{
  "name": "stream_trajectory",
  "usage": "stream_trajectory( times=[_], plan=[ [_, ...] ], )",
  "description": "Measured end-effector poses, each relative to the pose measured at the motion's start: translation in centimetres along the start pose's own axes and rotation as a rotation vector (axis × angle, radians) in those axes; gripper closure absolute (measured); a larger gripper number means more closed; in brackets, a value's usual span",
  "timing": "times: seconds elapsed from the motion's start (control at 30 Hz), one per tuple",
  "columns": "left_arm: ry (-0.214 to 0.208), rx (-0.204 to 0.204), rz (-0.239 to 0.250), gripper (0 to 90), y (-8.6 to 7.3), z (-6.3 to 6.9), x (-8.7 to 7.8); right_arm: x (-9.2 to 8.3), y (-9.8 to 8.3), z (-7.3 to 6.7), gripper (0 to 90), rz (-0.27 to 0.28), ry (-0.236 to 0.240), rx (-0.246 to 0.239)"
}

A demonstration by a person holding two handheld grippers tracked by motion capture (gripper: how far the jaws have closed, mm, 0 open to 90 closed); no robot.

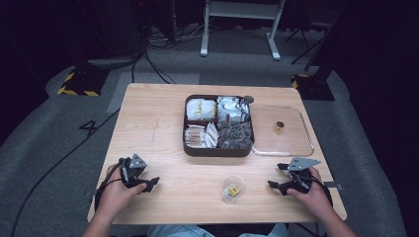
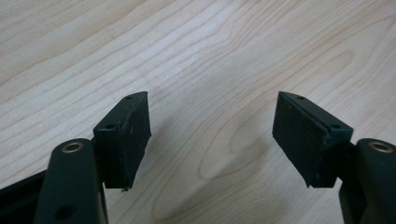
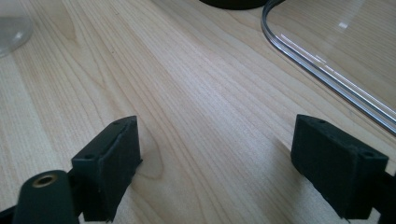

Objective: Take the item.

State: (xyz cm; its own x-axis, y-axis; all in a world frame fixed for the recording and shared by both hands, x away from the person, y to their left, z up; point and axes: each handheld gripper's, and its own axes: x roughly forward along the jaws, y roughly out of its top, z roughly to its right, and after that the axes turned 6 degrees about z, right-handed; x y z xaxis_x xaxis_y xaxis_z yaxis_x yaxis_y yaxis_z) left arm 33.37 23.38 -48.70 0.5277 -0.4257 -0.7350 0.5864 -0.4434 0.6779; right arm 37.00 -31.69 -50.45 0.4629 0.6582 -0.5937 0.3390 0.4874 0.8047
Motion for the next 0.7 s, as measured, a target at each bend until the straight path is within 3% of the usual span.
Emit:
stream_trajectory(
  times=[0.17, 0.27, 0.4, 0.7],
  plan=[
    [0.013, -0.004, -0.001, 23.7, -0.3, 0.0, 0.3, 0.0, 0.0, 0.0, 16.0, 0.000, 0.000, 0.000],
    [0.017, -0.008, 0.029, 17.5, -0.8, -0.2, 0.5, 0.0, 0.0, 0.0, 16.0, 0.000, -0.001, 0.000],
    [0.005, -0.007, 0.111, 9.5, -1.6, -0.5, 0.9, 0.0, 0.0, 0.0, 16.0, -0.001, 0.000, 0.001],
    [0.005, -0.007, 0.111, 9.4, -1.6, -0.5, 0.9, 0.0, 0.0, 0.0, 15.3, -0.001, -0.009, -0.001]
  ],
)
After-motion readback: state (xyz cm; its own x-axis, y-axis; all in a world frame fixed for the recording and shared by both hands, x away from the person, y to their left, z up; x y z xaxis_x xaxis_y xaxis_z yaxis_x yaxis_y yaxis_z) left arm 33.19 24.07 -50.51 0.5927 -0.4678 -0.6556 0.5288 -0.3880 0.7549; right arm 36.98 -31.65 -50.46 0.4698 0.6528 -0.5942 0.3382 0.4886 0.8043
